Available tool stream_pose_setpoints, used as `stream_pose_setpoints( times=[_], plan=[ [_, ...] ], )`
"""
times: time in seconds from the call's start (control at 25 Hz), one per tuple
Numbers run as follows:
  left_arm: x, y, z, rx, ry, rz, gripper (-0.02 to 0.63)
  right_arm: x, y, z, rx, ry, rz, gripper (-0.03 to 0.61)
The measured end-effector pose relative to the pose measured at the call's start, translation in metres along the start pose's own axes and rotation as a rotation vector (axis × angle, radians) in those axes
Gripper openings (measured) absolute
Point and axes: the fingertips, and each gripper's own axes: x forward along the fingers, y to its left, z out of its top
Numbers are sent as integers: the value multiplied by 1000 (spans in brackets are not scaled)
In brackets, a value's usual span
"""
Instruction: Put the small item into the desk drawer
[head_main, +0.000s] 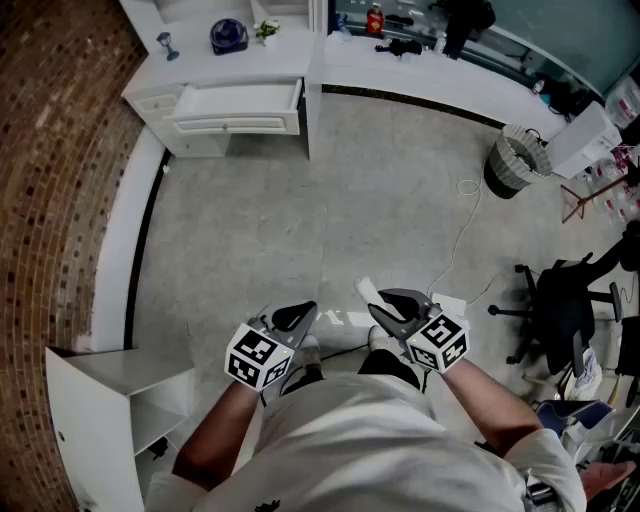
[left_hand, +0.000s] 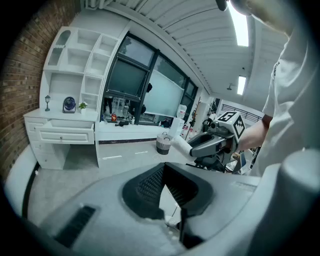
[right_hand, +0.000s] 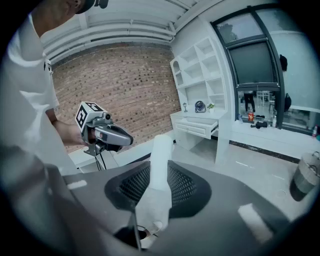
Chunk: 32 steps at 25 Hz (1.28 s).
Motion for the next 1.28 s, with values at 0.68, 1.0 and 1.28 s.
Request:
stream_pose_setpoints(
  times=[0.68,1.0,1.28],
  plan=[
    [103,-72,61,-72,-74,208,6,-62,-128,-3,-45,-15,179,124],
    [118,-45,70,-107,-62,257,6,-41,-170,23,-40,-30,198,124],
    [134,34,106,-95,-92,229,6,17,-203,73,-63,-15,179,124]
  ],
)
